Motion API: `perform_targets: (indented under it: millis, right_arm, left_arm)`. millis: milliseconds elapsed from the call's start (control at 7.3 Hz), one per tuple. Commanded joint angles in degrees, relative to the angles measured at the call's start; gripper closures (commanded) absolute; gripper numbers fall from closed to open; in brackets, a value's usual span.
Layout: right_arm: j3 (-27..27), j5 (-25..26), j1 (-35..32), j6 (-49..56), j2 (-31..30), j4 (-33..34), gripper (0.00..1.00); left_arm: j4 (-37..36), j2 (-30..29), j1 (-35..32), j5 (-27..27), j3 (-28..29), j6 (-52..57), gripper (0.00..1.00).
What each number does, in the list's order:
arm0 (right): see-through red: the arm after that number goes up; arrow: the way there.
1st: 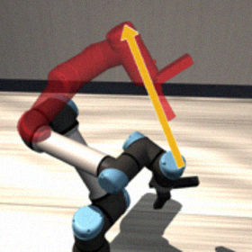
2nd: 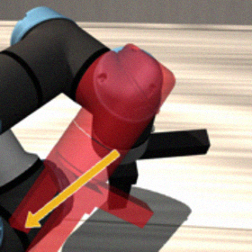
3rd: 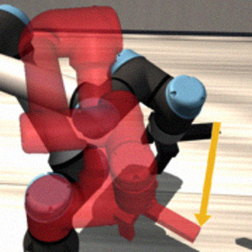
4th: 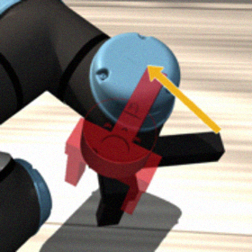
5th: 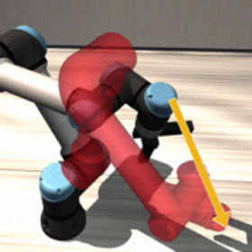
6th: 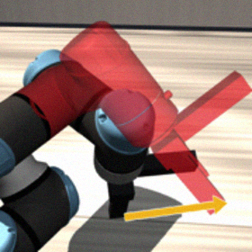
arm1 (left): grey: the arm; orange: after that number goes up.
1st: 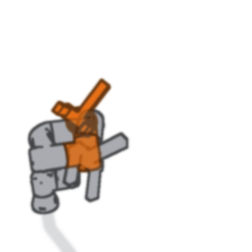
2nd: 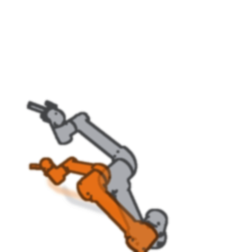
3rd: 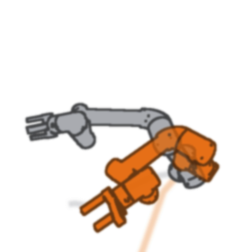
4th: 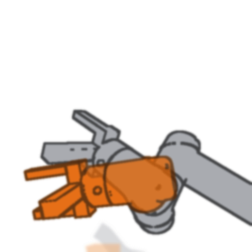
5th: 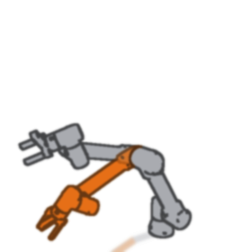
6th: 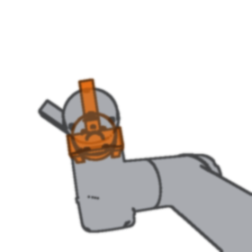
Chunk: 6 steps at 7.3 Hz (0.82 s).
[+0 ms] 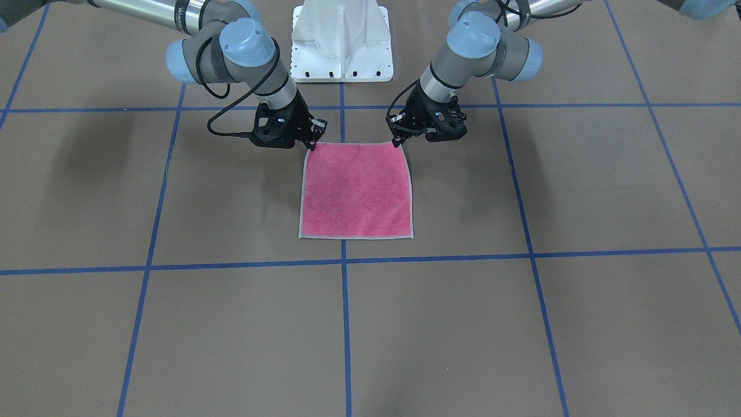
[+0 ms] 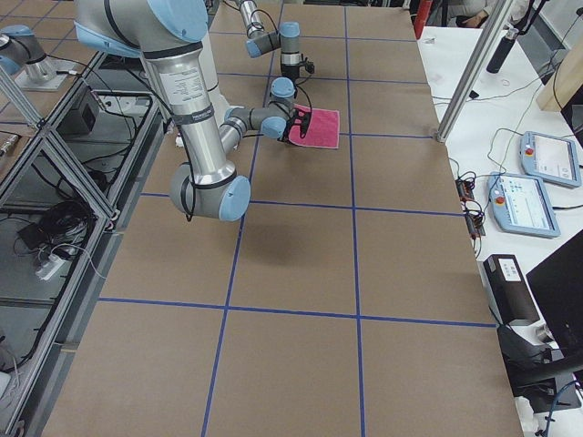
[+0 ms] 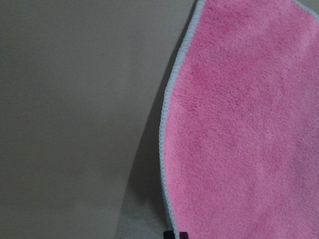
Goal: Fold towel twice with both arms
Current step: 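Lower the right gripper onto the towel's opposite edge and grasp it, then lift both towel edges and fold them away from the robot over the towel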
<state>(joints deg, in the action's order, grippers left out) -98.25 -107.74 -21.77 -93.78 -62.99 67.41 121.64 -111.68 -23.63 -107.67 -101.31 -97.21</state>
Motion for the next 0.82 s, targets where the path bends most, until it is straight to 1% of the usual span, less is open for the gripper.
perform_targets:
  millis: [0,137,411,685]
  right_arm:
    - [-2.28,-7.25,-4.48,0.17,-0.38,-0.09,1.00]
    - [-2.82,-9.92,-6.77,0.26,-0.29,-0.35,1.00]
    - [-2.39,-9.34,-7.85,0.53,-0.11,-0.79,1.00]
    - [-0.02,-8.72,-8.90,1.67,0.50,-0.79,1.00]
  left_arm:
    - [0.00,-0.12,-0.01,0.00,-1.60,0.00,1.00]
    - [0.00,-0.21,-0.45,0.00,-2.40,0.00,1.00]
    - [-0.26,-2.40,-4.21,0.00,-1.97,-0.18,1.00]
    - [-0.27,-3.62,-8.00,0.00,0.57,-0.09,1.00]
